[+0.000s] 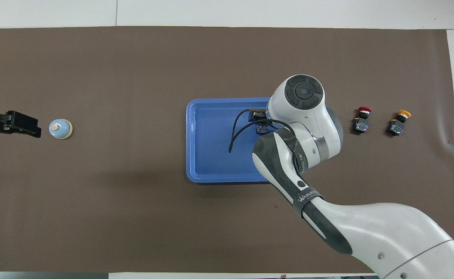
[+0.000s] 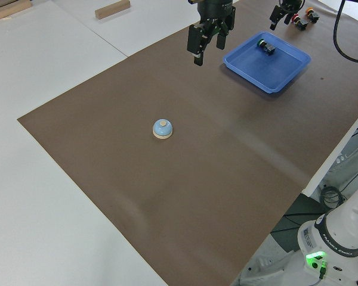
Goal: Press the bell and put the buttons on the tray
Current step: 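Carry the green button into the blue tray and open the right gripper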
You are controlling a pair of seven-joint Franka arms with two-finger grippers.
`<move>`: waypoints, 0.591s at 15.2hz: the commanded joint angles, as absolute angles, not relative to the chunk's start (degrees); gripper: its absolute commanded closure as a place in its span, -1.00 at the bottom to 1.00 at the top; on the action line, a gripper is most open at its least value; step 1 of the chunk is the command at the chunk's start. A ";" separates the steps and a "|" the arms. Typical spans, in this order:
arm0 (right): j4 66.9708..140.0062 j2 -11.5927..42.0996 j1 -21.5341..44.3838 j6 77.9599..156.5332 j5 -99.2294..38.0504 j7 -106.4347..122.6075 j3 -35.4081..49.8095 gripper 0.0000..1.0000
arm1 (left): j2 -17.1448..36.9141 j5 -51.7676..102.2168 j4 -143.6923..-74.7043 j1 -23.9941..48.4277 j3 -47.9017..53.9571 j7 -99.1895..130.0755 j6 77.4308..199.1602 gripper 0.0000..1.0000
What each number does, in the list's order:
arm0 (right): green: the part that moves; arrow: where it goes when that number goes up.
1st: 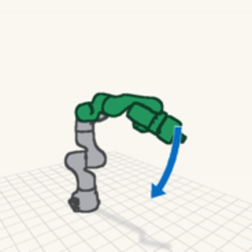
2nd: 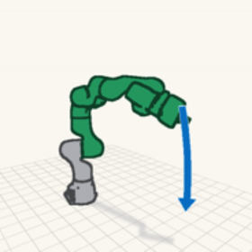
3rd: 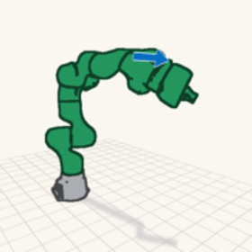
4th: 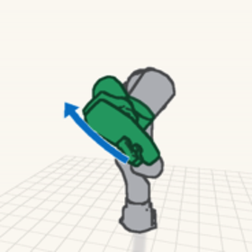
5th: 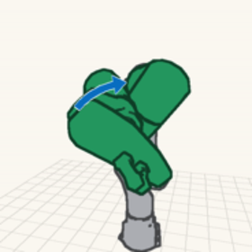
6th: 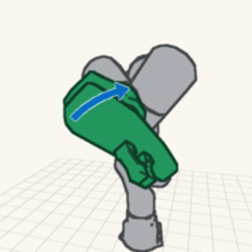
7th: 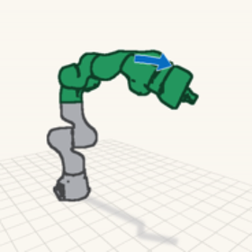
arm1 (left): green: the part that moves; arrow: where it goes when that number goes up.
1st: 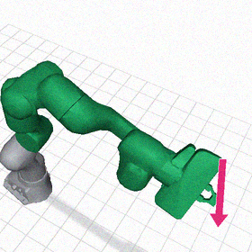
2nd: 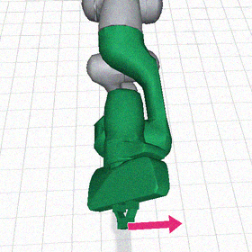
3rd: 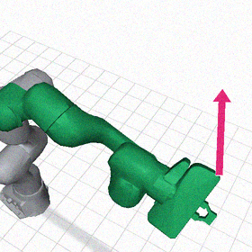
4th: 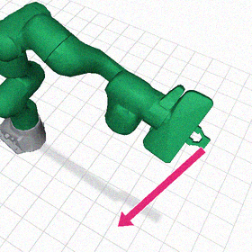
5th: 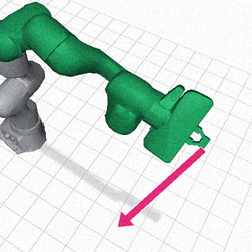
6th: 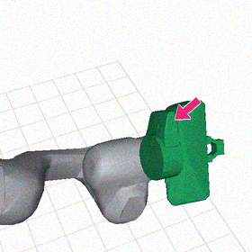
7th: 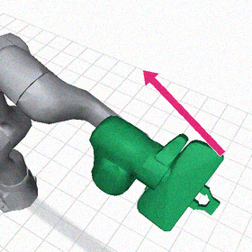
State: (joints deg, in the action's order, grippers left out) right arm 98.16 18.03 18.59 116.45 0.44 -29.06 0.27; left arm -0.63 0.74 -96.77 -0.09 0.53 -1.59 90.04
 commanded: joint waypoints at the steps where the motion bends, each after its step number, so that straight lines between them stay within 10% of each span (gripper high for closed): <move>1: 98.52 14.95 12.07 113.73 -0.79 -20.94 0.44 -1.00 | -0.97 1.05 -96.50 0.26 0.09 -1.05 89.12 -1.00; 9: 112.20 11.26 -0.34 125.21 -0.09 -12.04 0.35 -1.00 | -0.97 1.05 -96.50 0.26 0.09 -1.05 89.12 -1.00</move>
State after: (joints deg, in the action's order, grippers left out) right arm 104.34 14.55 0.55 118.52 0.44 -12.76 -0.34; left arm -0.63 0.74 -96.77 -0.09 0.53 -1.59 90.04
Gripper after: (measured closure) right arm 0.000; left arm 0.000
